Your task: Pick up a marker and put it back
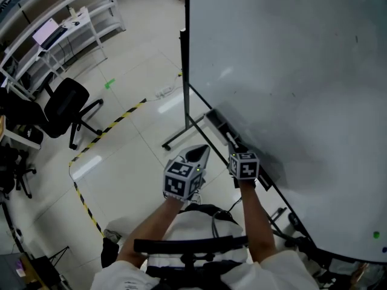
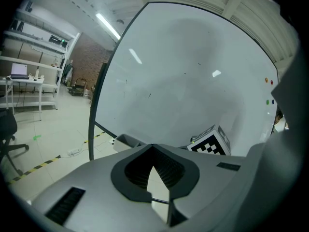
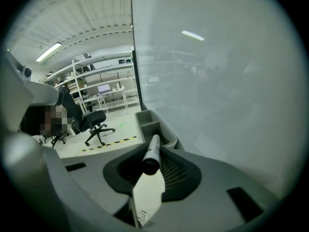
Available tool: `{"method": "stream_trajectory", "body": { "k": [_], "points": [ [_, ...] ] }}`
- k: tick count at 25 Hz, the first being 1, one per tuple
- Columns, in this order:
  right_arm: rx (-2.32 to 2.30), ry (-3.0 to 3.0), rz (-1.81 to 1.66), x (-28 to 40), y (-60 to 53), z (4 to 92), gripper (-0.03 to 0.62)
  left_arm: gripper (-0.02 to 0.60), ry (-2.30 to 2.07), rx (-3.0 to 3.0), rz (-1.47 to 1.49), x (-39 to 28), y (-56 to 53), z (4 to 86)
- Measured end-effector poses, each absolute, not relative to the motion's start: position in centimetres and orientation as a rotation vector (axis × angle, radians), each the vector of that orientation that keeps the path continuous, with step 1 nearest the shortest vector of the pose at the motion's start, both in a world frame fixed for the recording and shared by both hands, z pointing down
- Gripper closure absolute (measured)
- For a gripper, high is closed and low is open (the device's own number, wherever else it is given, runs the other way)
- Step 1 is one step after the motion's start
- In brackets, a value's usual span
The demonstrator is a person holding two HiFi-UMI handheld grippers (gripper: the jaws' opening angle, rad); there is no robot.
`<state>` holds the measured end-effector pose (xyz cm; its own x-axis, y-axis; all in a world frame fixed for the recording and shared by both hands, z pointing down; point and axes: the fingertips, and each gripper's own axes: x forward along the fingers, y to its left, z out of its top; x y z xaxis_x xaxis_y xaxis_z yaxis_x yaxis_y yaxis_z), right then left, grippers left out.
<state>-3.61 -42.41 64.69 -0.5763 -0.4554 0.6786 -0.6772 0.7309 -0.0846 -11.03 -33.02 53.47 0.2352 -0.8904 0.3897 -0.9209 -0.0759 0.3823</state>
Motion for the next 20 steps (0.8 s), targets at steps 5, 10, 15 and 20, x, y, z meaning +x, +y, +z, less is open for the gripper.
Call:
{"method": "stream_trajectory", "body": {
  "k": [5, 10, 15, 20],
  "points": [
    [0.859, -2.277, 0.445, -4.0, -42.3, 64.9, 0.502, 0.584, -1.660, 1.946, 0.075, -11.4, -32.7, 53.7],
    [0.871, -2.270, 0.434, -4.2, -42.4, 64.9, 0.499, 0.584, -1.663, 1.933, 0.076, -11.6, -32.1, 53.7],
    [0.878, -2.261, 0.411, -3.7, -41.7, 64.0, 0.402, 0.584, -1.662, 1.923, 0.082, -11.5, -30.5, 52.9],
    [0.894, -2.277, 0.415, -2.9, -40.6, 62.6, 0.356, 0.584, -1.661, 1.928, 0.083, -11.2, -28.8, 52.3]
  ]
}}
